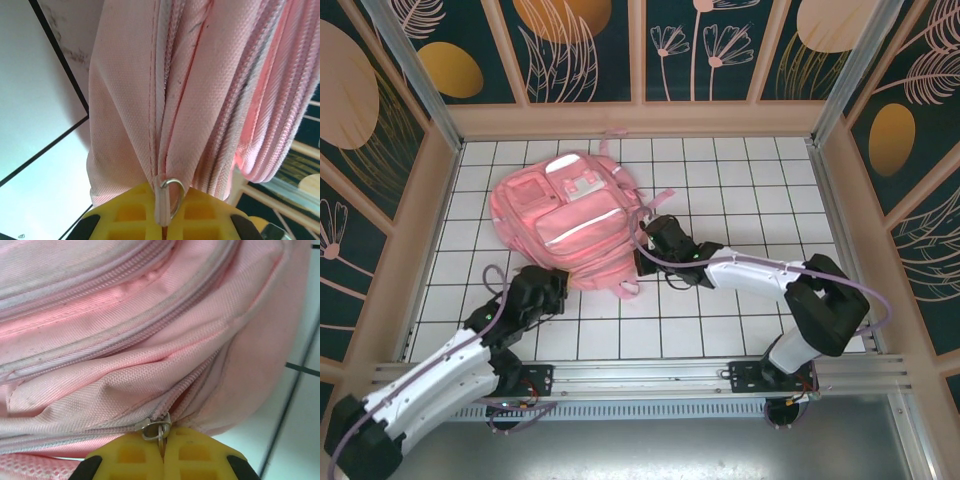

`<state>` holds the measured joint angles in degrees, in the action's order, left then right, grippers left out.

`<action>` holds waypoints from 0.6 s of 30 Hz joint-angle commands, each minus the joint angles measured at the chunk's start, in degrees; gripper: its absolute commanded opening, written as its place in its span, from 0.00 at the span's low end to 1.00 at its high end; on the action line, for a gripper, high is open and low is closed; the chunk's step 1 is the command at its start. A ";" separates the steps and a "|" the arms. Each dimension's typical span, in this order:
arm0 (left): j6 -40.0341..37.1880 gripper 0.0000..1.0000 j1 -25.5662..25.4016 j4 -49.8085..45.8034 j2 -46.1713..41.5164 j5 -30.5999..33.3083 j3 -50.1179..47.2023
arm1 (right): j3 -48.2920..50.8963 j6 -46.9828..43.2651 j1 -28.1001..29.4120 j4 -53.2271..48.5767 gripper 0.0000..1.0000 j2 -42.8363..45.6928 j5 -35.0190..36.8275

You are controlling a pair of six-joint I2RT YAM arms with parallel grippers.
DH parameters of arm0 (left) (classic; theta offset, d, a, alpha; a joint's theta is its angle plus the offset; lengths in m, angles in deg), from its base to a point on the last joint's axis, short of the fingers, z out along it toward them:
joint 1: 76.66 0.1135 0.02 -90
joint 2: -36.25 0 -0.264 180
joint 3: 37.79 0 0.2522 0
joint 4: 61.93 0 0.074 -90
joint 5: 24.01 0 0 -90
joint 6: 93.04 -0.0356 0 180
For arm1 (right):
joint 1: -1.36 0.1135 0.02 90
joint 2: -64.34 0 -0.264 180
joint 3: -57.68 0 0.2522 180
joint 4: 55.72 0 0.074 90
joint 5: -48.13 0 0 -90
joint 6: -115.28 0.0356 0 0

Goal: Pack the student bag
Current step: Zip the student bag at the center of the table.

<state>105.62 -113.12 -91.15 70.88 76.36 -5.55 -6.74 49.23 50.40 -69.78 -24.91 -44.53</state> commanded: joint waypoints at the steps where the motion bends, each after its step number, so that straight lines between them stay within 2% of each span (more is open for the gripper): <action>1: -3.70 0.00 5.42 -20.51 -5.13 12.39 1.38 | -2.12 -4.26 -6.50 -1.03 0.00 -4.10 11.69; 7: -11.42 0.00 6.24 -22.31 0.32 12.20 7.01 | -5.85 -6.96 -7.57 -0.53 0.00 -8.49 9.53; 9: -14.20 0.22 6.29 -22.01 2.63 12.08 9.12 | -5.58 -6.80 -7.38 -0.05 0.00 -7.44 7.84; 11: -17.49 0.51 6.23 -21.43 4.50 11.94 11.71 | -4.90 -6.12 -7.18 -0.19 0.00 -5.87 7.19; 13: -20.24 0.67 6.24 -21.80 6.52 12.35 14.45 | -3.67 -5.54 -6.90 -0.31 0.00 -3.79 6.92; 15: -22.50 0.72 6.23 -22.38 8.98 13.36 16.94 | -1.86 -5.02 -6.54 -0.29 0.00 -1.36 6.53; 18: -26.18 0.71 6.37 -20.90 14.20 12.97 18.96 | 0.50 -4.69 -5.38 -0.83 0.00 2.32 6.26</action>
<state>85.82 -107.00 -110.23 81.78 86.72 11.48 -7.96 43.79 43.95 -69.25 -27.93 -41.23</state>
